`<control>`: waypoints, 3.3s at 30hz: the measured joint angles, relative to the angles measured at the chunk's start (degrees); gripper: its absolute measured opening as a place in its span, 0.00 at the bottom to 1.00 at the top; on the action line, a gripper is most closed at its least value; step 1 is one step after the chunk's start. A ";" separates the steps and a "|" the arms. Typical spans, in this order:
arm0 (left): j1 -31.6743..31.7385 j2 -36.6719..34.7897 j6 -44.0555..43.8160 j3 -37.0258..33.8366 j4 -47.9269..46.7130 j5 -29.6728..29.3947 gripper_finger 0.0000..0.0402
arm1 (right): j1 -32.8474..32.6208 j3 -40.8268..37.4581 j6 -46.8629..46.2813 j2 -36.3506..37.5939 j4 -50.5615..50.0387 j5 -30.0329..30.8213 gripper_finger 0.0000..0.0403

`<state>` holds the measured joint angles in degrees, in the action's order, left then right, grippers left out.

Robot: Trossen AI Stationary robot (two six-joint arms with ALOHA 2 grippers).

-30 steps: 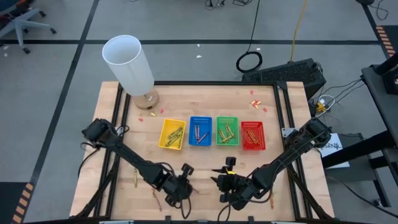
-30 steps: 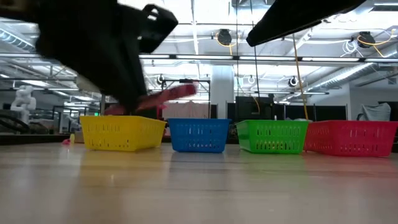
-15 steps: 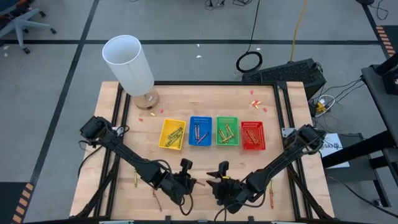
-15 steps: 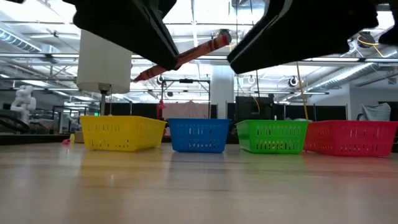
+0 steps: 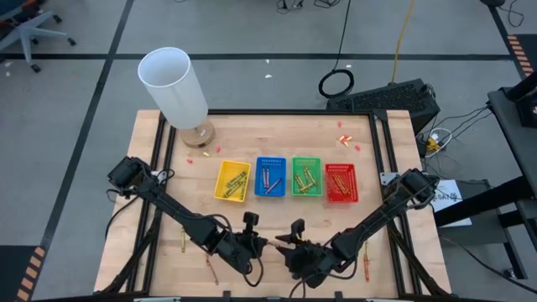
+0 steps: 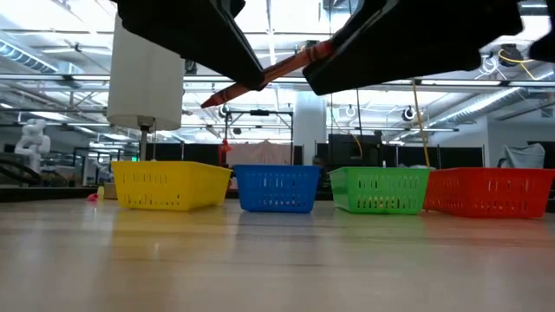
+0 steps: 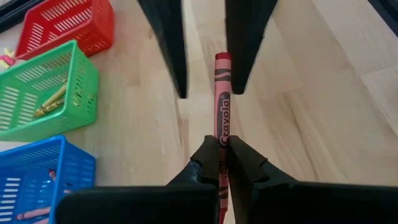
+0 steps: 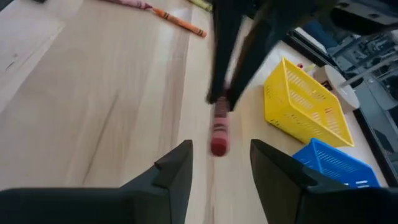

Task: Sort crayons
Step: Put the red crayon into the blue bin

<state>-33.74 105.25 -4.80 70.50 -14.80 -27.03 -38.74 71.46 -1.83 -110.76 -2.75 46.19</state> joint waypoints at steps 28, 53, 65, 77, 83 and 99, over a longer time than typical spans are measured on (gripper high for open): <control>-0.02 -0.11 -3.98 0.02 1.47 0.04 0.02 | 0.50 -0.02 2.56 0.00 4.71 -0.17 0.11; -3.44 -0.11 -13.78 0.09 -5.62 -7.43 0.42 | 0.37 -0.04 2.05 0.00 2.23 0.07 0.03; -10.29 -0.44 -33.81 0.09 -23.19 -16.76 0.43 | 2.35 0.03 -4.41 0.00 -5.51 5.32 0.03; -12.76 -0.44 -33.81 0.09 -23.22 -18.85 0.43 | 14.53 0.29 -5.83 4.28 -5.68 8.68 0.03; -12.76 -0.44 -33.79 0.09 -23.24 -18.91 0.43 | 19.71 0.33 -6.72 5.03 -5.88 3.81 0.03; -12.79 -0.42 -33.86 0.06 -22.97 -18.91 0.43 | 24.70 0.33 -13.06 5.02 -18.03 3.05 0.04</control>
<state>-46.52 104.84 -38.65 70.56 -37.78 -45.93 -14.05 71.79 -14.89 -105.74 -20.77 49.25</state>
